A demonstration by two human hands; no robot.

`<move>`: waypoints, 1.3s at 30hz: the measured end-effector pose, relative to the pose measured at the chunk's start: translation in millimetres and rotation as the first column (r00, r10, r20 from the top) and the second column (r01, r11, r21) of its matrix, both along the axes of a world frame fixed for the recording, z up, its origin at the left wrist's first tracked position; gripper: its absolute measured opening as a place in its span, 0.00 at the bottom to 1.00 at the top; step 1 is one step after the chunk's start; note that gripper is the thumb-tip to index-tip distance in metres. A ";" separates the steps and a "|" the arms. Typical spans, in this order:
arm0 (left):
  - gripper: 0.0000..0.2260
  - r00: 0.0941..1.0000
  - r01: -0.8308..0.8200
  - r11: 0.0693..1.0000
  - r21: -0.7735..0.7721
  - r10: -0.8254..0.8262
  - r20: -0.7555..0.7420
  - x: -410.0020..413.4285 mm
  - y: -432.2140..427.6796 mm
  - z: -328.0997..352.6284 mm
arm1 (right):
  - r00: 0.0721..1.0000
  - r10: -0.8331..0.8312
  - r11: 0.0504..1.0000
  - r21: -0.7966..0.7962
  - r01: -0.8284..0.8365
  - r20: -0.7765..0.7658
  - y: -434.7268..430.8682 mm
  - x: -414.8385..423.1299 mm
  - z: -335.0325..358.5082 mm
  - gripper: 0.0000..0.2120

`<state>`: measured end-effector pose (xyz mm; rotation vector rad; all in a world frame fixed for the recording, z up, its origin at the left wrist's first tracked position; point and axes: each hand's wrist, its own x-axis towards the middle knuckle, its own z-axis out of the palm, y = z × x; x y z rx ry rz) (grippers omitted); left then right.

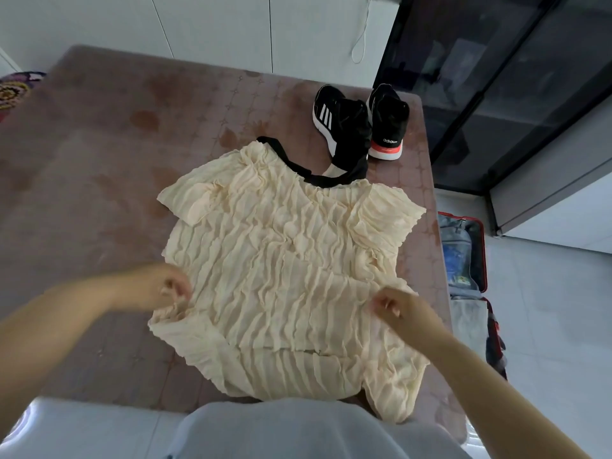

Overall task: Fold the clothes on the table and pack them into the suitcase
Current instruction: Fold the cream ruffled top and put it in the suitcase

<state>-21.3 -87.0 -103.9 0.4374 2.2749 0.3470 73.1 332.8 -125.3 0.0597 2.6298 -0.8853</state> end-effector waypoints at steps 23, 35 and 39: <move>0.25 0.181 -0.969 0.172 0.175 0.983 0.033 -150.5 17.3 -51.1 | 0.220 -0.890 -0.137 -0.694 0.707 0.399 53.4 -123.2 22.2 0.04; 0.16 0.410 -0.894 0.431 0.125 0.897 -0.164 -129.5 35.6 -48.2 | 0.994 0.101 0.995 -0.004 -0.101 0.042 -20.3 -93.7 -17.3 0.27; 0.20 0.294 -0.895 0.301 0.328 0.953 -0.072 -134.5 39.0 -34.8 | 0.989 0.126 0.986 0.101 -0.134 0.073 -19.9 -82.7 -16.9 0.27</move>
